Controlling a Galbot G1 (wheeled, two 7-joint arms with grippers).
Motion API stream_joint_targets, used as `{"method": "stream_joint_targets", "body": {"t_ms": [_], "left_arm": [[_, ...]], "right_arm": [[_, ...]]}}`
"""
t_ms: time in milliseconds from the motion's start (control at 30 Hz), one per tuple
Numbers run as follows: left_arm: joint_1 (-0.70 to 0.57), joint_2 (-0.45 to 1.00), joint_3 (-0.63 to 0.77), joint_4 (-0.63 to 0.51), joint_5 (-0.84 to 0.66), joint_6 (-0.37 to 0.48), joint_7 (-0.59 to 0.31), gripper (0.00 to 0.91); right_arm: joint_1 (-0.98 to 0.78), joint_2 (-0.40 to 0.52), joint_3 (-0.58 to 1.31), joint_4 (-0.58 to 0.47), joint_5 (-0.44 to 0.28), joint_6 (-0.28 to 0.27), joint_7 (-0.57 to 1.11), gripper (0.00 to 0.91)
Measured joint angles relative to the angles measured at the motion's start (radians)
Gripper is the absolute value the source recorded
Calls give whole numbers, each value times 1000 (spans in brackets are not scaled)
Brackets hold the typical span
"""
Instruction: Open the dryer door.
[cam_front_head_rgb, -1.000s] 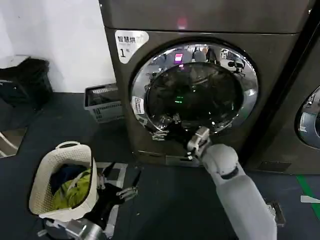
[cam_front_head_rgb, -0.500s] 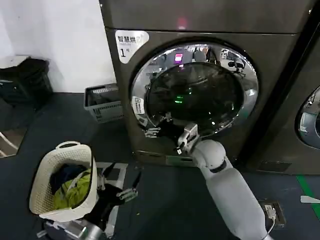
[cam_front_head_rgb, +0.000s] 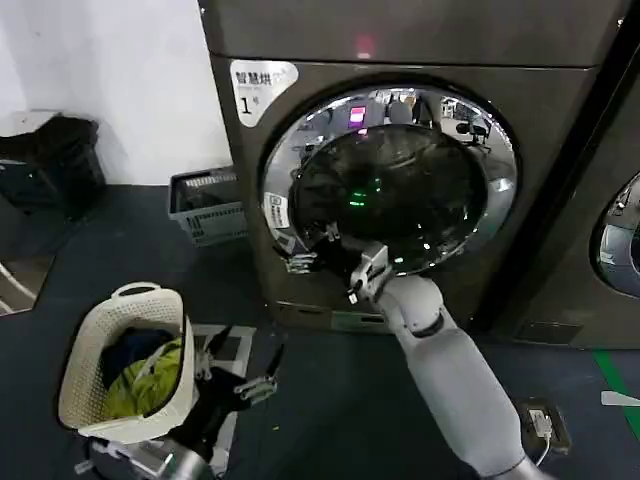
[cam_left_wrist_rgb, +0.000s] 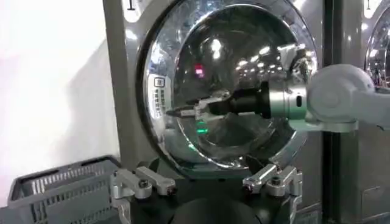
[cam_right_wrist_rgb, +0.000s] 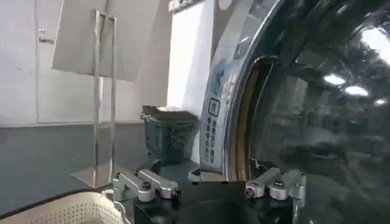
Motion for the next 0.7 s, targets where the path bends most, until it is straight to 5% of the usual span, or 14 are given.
{"method": "stream_joint_targets", "body": {"t_ms": [700], "left_arm": [[9, -1, -2, -11, -1, 0, 0, 907]], "right_arm": [[22, 12, -18, -23, 7, 27, -132, 907]]}}
